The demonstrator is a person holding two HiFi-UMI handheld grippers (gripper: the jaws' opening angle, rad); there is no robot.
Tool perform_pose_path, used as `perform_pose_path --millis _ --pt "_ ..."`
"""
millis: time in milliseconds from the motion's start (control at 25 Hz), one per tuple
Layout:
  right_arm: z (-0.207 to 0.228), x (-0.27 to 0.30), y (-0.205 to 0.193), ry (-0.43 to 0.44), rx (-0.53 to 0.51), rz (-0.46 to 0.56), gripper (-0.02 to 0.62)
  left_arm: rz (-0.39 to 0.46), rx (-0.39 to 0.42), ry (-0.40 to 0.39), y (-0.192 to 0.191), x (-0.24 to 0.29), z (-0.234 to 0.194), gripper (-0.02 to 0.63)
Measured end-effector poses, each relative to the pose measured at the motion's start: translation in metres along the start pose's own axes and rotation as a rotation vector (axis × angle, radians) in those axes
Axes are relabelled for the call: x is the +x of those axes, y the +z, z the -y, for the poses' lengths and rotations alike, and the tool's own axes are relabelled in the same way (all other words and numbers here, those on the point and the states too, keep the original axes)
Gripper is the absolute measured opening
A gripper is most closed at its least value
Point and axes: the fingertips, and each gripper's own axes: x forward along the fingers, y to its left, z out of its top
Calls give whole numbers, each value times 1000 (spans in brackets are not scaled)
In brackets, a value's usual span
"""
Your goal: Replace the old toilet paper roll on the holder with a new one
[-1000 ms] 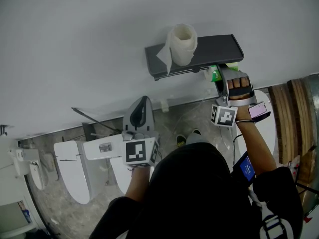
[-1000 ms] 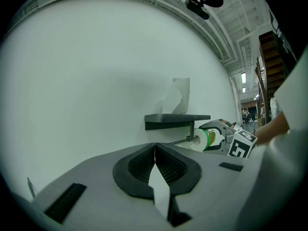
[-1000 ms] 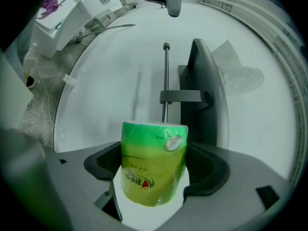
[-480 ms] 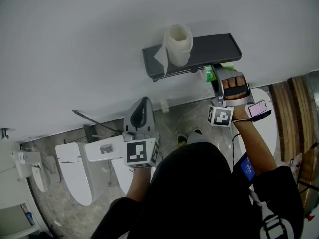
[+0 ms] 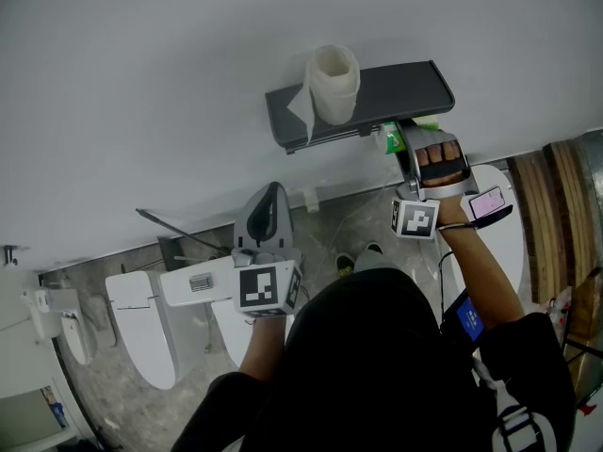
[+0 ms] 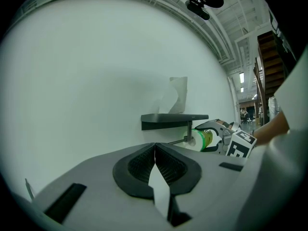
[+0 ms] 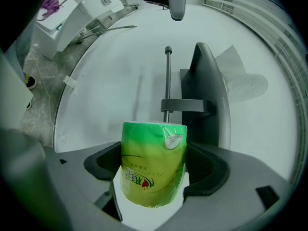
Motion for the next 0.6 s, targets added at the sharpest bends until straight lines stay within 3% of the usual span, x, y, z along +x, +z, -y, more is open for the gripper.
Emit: perform_pose_path --millis 600 --pt "2 -2 3 1 4 0 393 -3 0 -16 1 6 5 23"
